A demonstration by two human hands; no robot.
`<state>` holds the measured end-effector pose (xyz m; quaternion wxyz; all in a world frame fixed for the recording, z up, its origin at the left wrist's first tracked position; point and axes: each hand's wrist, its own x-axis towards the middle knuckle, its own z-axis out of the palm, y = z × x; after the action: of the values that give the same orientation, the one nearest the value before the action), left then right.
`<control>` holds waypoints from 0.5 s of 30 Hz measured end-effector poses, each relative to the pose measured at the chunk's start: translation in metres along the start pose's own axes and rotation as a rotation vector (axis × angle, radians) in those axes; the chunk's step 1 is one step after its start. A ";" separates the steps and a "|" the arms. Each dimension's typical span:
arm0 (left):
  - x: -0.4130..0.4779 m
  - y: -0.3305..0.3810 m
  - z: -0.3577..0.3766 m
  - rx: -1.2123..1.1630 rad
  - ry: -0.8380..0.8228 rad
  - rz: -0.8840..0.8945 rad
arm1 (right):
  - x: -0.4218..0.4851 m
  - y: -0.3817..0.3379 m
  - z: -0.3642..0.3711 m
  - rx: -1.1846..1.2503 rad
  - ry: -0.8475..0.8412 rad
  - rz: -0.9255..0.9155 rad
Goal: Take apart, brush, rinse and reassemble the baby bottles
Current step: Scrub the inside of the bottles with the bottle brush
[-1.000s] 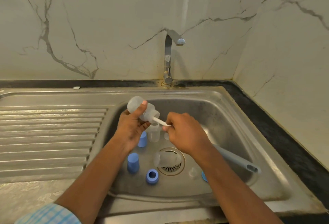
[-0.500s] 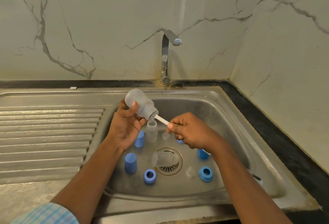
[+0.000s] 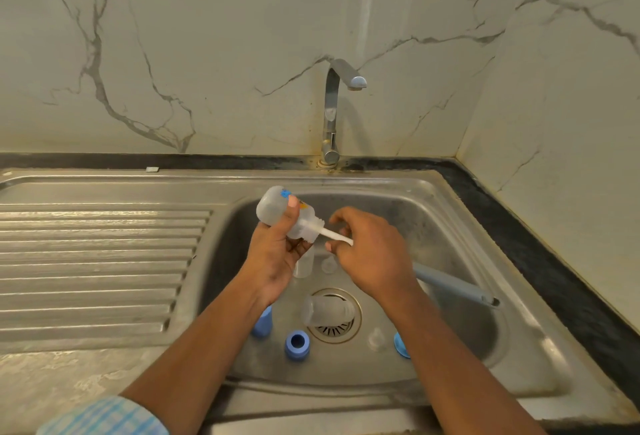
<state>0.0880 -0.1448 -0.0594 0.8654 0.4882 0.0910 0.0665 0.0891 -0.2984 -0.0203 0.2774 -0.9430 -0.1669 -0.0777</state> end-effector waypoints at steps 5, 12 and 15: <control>0.009 0.005 -0.011 -0.058 0.146 0.035 | -0.001 -0.002 0.002 -0.061 -0.021 -0.037; 0.012 0.021 -0.019 -0.182 0.109 0.079 | 0.000 -0.002 0.001 0.153 -0.235 -0.005; 0.010 0.022 -0.017 -0.249 0.074 0.125 | -0.002 0.003 -0.006 0.311 -0.332 0.051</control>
<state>0.0928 -0.1167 -0.0499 0.9096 0.3789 0.0833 0.1489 0.0880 -0.3041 -0.0171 0.3900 -0.8926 -0.1963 0.1122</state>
